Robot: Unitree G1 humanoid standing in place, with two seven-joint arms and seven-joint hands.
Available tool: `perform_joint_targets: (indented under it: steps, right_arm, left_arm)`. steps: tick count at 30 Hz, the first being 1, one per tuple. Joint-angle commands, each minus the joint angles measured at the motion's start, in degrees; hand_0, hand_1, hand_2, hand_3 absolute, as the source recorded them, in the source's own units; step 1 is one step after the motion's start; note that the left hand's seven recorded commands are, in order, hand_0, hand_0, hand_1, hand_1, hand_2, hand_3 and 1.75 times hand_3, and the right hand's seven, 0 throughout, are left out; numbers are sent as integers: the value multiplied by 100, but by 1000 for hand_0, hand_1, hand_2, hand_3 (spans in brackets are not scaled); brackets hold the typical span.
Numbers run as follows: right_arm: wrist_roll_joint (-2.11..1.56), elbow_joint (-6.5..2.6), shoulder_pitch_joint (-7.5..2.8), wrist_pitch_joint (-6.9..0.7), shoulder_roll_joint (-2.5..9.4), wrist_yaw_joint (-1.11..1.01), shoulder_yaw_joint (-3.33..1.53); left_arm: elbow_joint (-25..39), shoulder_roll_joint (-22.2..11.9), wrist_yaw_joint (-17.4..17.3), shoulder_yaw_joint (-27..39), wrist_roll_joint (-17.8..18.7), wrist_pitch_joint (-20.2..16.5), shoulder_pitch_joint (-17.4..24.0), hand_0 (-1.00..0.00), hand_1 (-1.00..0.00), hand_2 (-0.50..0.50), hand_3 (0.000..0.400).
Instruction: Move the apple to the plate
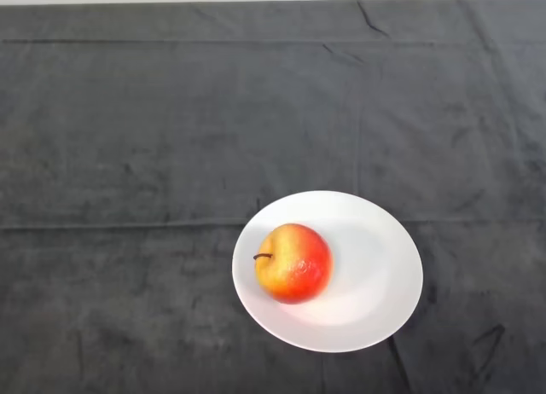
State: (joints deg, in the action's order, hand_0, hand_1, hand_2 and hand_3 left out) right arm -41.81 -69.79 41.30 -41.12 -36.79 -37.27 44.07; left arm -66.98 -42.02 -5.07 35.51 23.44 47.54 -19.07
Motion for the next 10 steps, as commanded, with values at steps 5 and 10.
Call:
perform_joint_targets:
  steps: [5,10]
  right_arm:
    - [-95,-31,90,21,-153,-64,81]
    - [-93,-33,91,21,-153,-65,81]
  left_arm:
    - [-257,88,26,191,-8,175,-148,0,0,0,0]
    - [-261,91,47,177,-47,183,-163,0,0,0,0]
